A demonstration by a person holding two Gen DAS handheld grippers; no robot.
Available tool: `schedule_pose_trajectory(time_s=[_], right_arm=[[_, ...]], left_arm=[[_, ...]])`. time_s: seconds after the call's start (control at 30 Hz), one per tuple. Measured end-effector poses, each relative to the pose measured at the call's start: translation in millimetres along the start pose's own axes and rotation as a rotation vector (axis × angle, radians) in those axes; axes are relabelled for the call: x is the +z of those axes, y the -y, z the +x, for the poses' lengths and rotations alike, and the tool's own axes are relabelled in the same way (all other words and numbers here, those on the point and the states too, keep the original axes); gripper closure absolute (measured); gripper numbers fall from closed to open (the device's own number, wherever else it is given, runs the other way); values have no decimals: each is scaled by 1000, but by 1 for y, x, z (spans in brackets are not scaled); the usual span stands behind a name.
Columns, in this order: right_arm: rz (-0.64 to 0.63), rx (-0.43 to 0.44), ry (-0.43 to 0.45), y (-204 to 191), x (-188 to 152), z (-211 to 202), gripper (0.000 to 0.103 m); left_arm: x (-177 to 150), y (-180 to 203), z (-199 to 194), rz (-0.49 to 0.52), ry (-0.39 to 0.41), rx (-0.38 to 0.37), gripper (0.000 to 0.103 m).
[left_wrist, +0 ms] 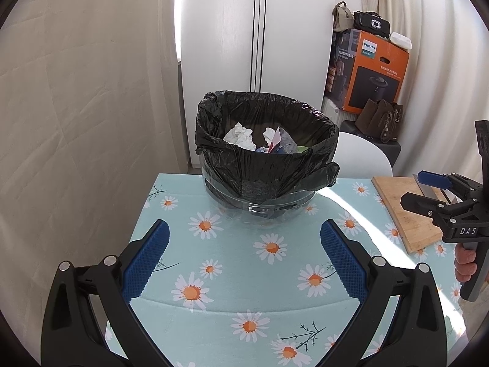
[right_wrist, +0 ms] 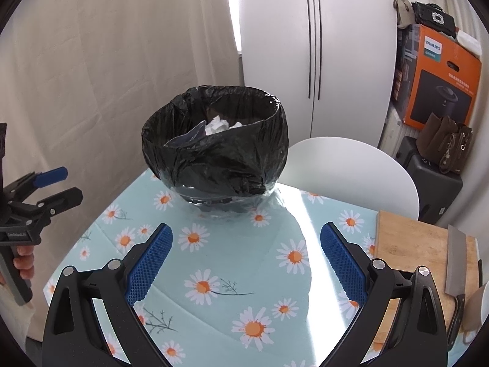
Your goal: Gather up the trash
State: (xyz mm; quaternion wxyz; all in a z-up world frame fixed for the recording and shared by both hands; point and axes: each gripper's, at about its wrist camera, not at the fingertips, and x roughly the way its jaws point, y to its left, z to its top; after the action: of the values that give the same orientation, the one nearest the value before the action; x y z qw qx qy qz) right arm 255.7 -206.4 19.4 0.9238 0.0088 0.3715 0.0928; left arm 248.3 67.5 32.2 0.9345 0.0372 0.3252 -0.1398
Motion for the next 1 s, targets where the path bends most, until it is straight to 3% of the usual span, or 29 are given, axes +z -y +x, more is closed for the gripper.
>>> schedule_pose_trajectory(time_s=[0.2,0.67,1.0], right_arm=[[-3,-2,-4,0,-3,0,10],[-3,-9,-11,2,-10,-2,10],[1,-30,-30,18,-42,5,9]], left_arm=[[-1,-2,-3,-22,3,-38,6],[-1,-5,-5,-28,-8,-23,6],[-20,31,14,3,-55,-23,6]])
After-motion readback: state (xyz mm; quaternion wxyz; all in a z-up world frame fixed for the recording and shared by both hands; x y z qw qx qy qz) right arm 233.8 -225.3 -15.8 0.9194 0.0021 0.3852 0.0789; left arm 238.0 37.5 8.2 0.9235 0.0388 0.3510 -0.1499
